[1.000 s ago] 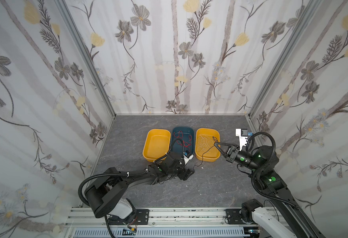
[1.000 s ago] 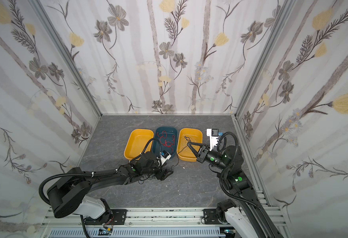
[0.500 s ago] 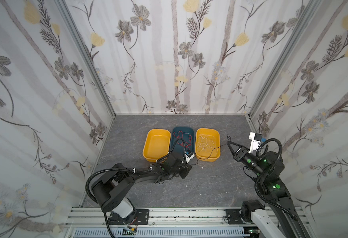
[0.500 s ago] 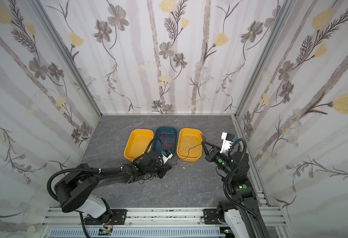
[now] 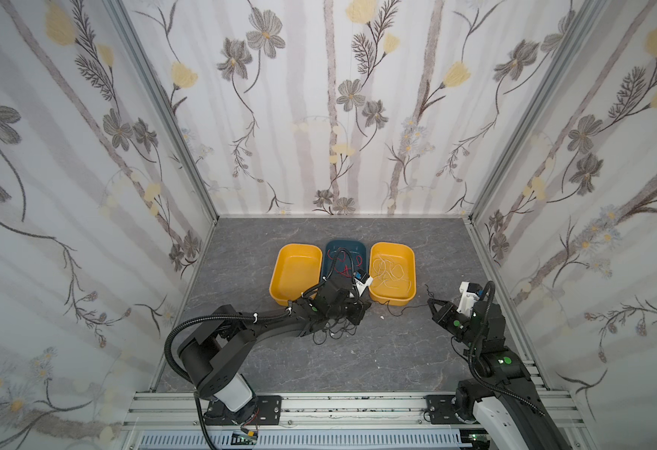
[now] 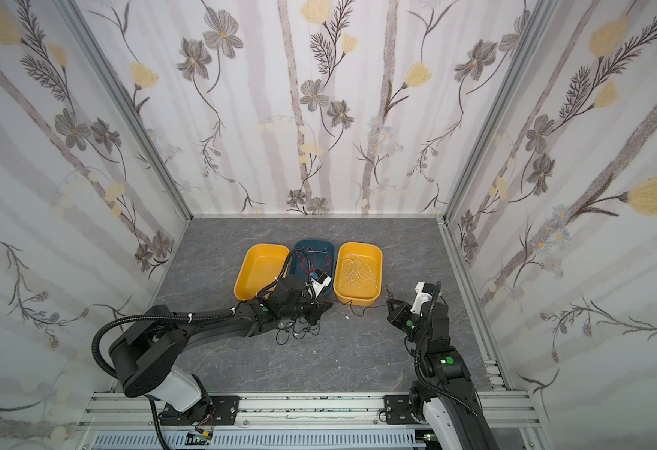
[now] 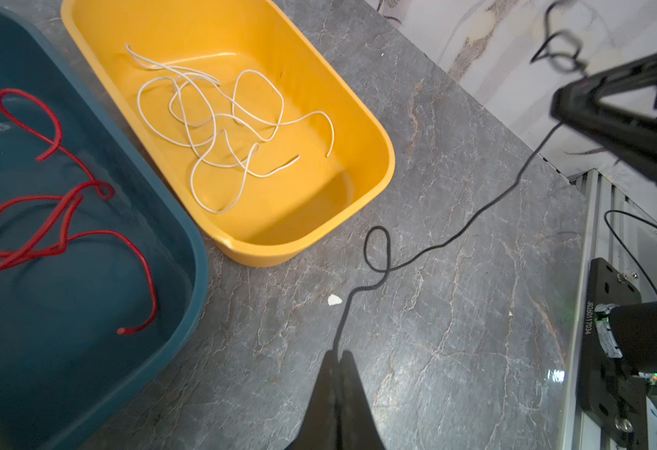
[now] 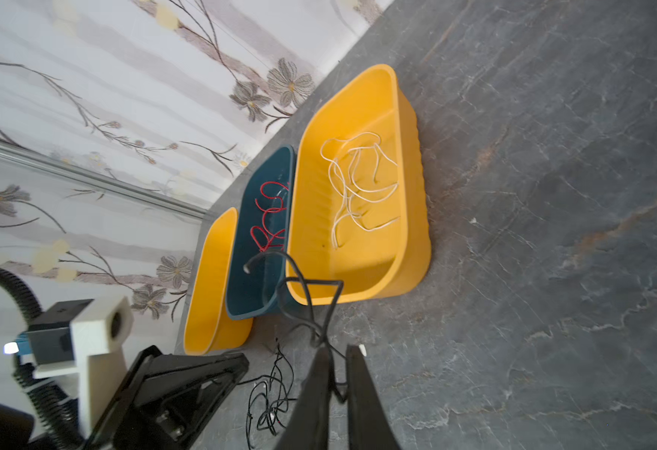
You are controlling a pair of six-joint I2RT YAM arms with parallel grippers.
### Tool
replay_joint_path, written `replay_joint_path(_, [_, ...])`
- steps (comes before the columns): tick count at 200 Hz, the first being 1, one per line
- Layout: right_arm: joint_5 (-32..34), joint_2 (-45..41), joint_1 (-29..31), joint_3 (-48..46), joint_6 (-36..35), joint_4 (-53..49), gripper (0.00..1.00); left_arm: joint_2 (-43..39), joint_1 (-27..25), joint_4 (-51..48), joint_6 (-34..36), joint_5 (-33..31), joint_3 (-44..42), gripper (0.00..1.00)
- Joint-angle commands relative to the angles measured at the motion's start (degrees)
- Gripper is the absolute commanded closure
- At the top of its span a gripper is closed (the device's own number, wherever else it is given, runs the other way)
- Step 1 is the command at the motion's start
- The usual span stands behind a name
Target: Untangle the cables
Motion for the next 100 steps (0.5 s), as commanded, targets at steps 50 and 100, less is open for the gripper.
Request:
replay_joint_path(50, [8.5,-7.2,2.2,0.9,-2.0,-8.0,0.58,5.2,-0.1,-5.5,-5.8,1.9,7.7,0.96])
replay_joint_path(100, [-4.7,-2.4,14.4,-10.1,3.6,18.4,0.56,7.4,0.0,-7.4,-8.7,6.2,11.8,0.95])
